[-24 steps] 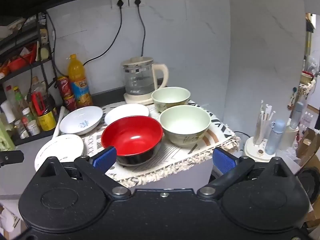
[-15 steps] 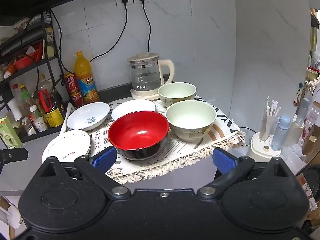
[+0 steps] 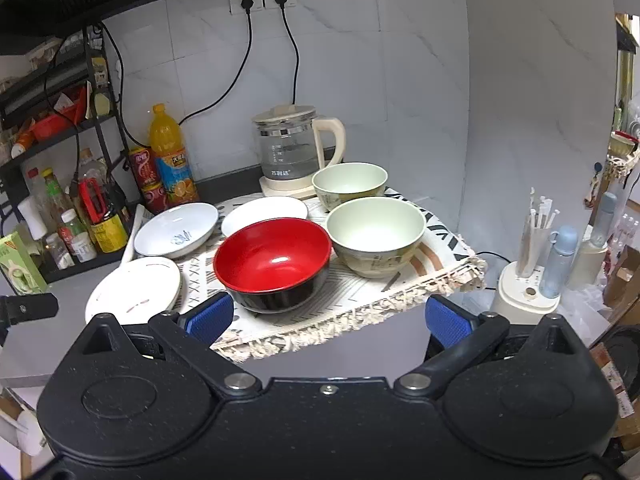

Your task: Organize plates and bowls

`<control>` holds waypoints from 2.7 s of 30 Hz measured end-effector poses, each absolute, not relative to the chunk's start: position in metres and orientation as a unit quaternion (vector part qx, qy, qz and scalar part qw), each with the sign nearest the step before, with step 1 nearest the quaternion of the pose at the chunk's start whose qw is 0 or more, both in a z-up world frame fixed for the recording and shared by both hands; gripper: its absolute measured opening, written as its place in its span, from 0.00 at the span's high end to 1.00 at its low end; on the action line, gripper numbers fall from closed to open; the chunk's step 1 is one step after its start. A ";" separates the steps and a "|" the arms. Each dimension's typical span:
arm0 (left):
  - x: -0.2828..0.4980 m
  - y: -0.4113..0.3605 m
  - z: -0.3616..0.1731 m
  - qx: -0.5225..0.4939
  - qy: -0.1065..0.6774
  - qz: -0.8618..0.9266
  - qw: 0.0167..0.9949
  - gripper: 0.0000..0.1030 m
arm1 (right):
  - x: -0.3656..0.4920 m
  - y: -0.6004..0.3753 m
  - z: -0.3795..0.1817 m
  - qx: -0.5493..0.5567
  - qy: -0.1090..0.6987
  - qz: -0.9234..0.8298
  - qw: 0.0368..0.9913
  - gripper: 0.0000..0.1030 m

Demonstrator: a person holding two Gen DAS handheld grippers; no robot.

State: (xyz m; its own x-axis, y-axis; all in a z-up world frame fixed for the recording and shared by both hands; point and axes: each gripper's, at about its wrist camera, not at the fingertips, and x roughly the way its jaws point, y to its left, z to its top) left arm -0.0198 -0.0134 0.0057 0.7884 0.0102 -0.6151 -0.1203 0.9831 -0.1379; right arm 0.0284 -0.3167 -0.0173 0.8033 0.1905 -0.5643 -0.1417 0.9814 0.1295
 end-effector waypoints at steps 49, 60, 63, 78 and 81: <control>-0.032 -0.029 0.016 -0.101 0.309 0.044 0.945 0.00 | 0.022 -0.323 -0.013 0.044 0.293 0.099 0.950 0.00; -0.034 -0.027 0.016 -0.101 0.315 0.050 0.942 0.00 | 0.021 -0.321 -0.013 0.036 0.294 0.101 0.950 0.00; -0.033 -0.026 0.015 -0.102 0.317 0.052 0.942 0.00 | 0.023 -0.321 -0.013 0.038 0.296 0.101 0.949 0.00; 0.021 -0.031 0.001 -0.109 0.331 0.037 0.936 0.00 | 0.060 -0.334 -0.020 0.039 0.298 0.072 0.951 0.00; 0.035 -0.035 0.002 -0.109 0.328 0.035 0.938 0.00 | 0.069 -0.337 -0.023 0.042 0.300 0.077 0.950 0.00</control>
